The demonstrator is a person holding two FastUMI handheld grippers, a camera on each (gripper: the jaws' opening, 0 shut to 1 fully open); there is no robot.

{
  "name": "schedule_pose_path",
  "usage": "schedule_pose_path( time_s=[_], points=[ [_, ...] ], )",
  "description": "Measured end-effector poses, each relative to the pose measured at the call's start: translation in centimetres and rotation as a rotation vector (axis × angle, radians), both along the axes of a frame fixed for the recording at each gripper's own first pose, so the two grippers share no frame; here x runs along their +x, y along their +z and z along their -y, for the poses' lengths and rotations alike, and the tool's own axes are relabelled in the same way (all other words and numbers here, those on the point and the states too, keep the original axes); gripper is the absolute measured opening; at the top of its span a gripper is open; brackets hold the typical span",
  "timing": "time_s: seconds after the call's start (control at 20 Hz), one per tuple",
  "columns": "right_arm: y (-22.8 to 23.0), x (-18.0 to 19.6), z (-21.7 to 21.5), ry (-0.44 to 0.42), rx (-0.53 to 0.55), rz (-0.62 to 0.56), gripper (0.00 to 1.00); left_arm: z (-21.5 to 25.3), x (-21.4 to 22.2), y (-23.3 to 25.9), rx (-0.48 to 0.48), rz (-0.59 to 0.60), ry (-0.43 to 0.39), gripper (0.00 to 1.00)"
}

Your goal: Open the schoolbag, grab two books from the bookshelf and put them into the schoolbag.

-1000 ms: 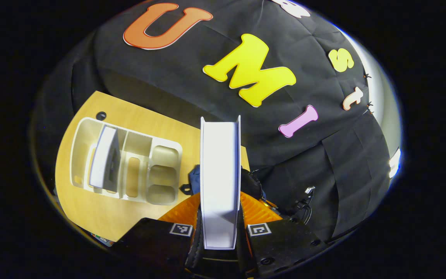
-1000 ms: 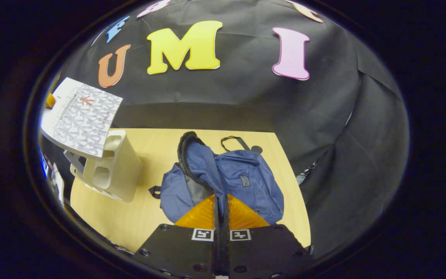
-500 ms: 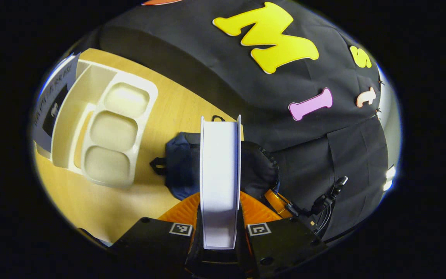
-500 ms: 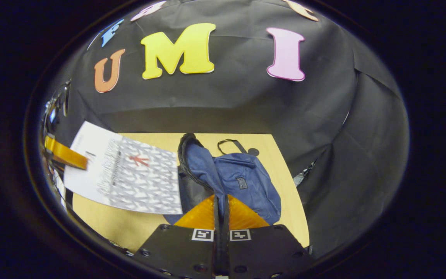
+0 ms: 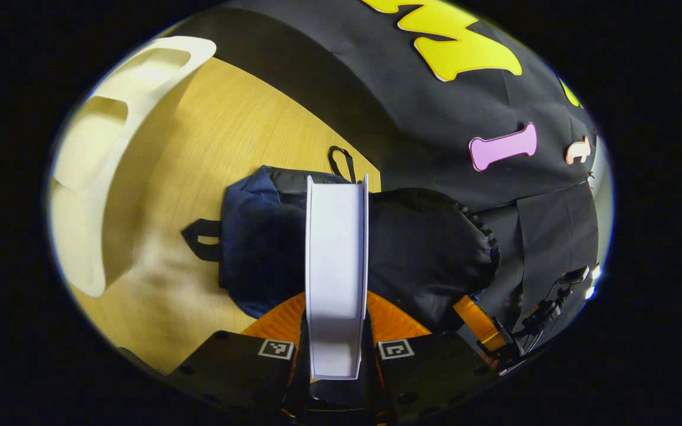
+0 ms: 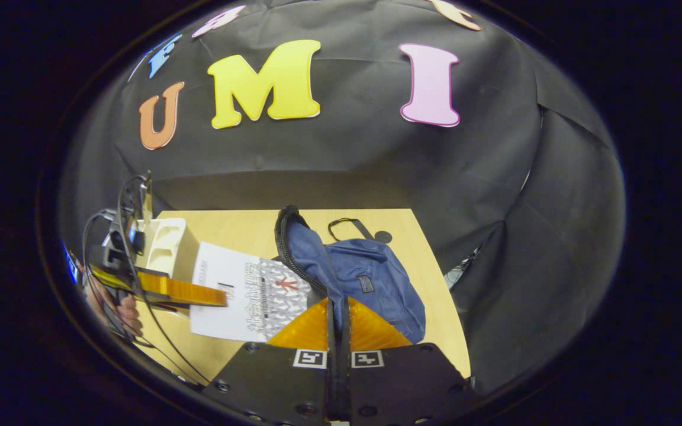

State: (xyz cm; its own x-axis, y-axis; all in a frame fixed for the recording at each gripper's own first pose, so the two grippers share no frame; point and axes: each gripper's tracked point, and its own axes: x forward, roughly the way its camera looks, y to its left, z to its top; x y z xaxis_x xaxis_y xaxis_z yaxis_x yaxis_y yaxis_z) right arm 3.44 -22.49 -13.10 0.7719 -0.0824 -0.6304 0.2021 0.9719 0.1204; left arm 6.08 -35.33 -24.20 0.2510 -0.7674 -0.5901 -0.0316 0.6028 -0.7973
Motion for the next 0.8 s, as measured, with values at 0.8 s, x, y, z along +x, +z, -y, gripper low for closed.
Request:
schedule_pose_path(
  time_s=[0.8],
  points=[
    [1.8,0.0,-1.6,0.037,-0.035,0.011,0.01,9.9,1.7,-7.5,-0.293,-0.05,0.04,0.37]
  ],
)
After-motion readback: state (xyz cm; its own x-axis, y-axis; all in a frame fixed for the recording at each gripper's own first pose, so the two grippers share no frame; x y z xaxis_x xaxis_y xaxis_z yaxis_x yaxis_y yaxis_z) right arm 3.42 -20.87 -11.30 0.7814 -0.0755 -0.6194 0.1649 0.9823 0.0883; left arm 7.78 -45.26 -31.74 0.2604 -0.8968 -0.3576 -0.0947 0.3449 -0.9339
